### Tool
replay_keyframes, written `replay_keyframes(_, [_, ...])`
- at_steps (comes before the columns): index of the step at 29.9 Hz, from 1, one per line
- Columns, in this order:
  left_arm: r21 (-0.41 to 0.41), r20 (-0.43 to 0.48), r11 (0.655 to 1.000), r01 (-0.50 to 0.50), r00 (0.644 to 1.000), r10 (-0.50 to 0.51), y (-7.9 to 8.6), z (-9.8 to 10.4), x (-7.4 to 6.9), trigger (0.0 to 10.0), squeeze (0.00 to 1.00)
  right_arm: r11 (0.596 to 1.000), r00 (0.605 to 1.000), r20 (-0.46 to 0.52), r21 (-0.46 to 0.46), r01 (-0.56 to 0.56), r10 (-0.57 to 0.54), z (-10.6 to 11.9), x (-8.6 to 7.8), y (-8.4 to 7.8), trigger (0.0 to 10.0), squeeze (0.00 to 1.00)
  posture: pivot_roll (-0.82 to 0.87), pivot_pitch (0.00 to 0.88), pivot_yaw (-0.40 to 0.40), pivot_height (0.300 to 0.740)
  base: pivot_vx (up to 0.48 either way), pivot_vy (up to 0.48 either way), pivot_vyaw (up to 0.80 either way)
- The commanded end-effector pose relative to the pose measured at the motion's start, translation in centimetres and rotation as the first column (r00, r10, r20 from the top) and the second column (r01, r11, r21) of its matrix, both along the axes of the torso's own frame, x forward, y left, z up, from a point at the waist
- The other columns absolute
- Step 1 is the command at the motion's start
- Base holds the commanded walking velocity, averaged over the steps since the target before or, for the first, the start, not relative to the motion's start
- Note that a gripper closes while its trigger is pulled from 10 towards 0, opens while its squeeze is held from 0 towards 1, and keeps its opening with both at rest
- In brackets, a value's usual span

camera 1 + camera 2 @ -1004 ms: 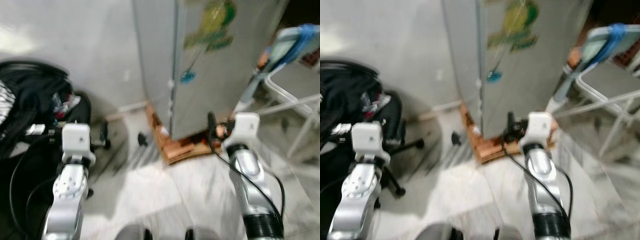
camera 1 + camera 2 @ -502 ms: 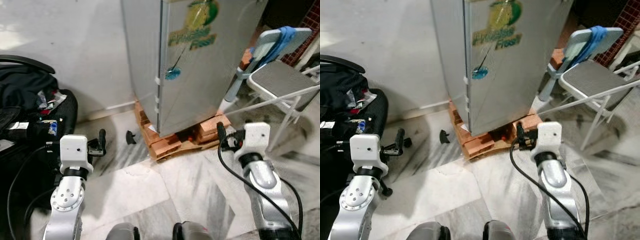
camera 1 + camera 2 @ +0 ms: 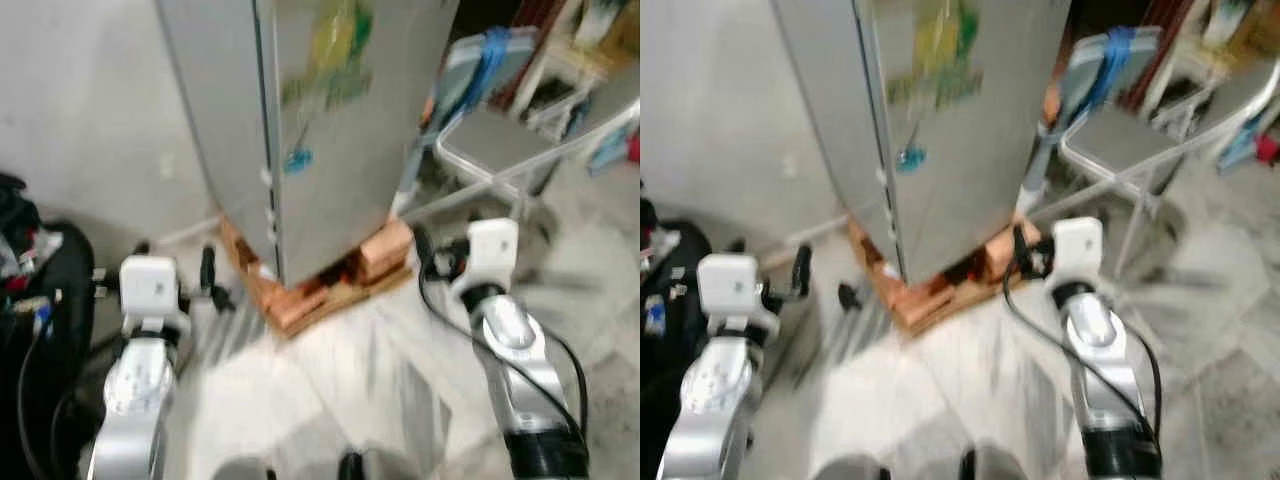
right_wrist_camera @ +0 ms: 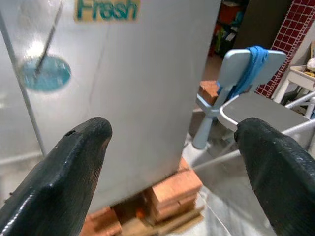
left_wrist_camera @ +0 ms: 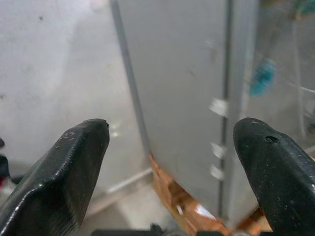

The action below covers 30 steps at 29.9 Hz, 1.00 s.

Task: Restocking fridge

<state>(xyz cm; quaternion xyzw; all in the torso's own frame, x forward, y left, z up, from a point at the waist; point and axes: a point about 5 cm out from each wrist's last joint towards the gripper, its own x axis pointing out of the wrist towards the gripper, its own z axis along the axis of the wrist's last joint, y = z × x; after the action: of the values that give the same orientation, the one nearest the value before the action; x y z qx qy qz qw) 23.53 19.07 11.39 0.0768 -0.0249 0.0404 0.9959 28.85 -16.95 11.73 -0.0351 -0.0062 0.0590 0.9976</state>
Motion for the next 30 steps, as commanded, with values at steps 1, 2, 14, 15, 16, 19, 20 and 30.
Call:
replay_keyframes(1, [0.003,-0.011,1.0,-0.018,1.0,0.018,0.5,-0.1,-0.1,10.0,0.0,0.999,0.999,0.015,-0.004,-0.033,0.033,0.4,0.1,0.8,10.0,0.0,0.11,0.103,-0.03,0.74,0.289,0.289,-0.8])
replay_keyframes(2, [0.003,-0.01,1.0,-0.016,1.0,0.016,0.4,-0.1,0.0,10.0,0.0,0.999,0.999,0.015,-0.005,-0.035,0.035,0.4,0.2,0.8,10.0,0.0,0.11,0.103,-0.03,0.74,0.289,0.289,-0.8])
replay_keyframes(14, [-0.002,-0.022,1.0,-0.019,1.0,0.019,0.2,-0.4,0.1,10.0,0.0,1.0,0.999,0.015,0.004,-0.028,0.028,0.5,0.4,0.6,10.0,0.0,0.11,0.104,-0.032,0.74,0.164,0.219,-0.73])
replay_keyframes(15, [-0.001,-0.023,1.0,-0.021,1.0,0.021,0.2,-0.4,0.1,10.0,0.0,1.0,0.999,0.013,0.005,-0.03,0.03,0.4,0.4,0.7,10.0,0.0,0.11,0.105,-0.033,0.74,0.0,0.0,0.0])
replay_keyframes(16, [-0.002,-0.023,1.0,-0.023,0.999,0.023,0.2,-0.4,0.0,10.0,0.0,1.0,0.999,0.013,0.005,-0.03,0.03,0.4,0.4,0.7,10.0,0.0,0.11,0.106,-0.033,0.74,0.0,0.0,0.0])
replay_keyframes(19, [0.003,-0.025,0.999,-0.032,0.999,0.032,0.2,-0.4,-0.2,10.0,0.0,0.999,0.999,0.011,0.003,-0.033,0.033,0.3,0.4,0.8,10.0,0.0,0.11,0.107,-0.034,0.74,0.0,0.0,0.0])
replay_keyframes(20, [0.003,-0.025,0.999,-0.032,0.999,0.032,0.2,-0.4,-0.2,10.0,0.0,0.999,0.999,0.011,0.003,-0.033,0.033,0.3,0.4,0.8,10.0,0.0,0.11,0.107,-0.034,0.74,0.0,0.0,0.0])
replay_keyframes(30, [-0.017,-0.064,0.999,-0.05,0.997,0.049,0.2,-1.3,-1.7,10.0,0.0,0.999,0.999,-0.029,0.019,-0.042,0.042,-0.3,0.0,1.1,10.0,0.0,0.12,0.123,-0.042,0.74,0.0,0.0,-0.08])
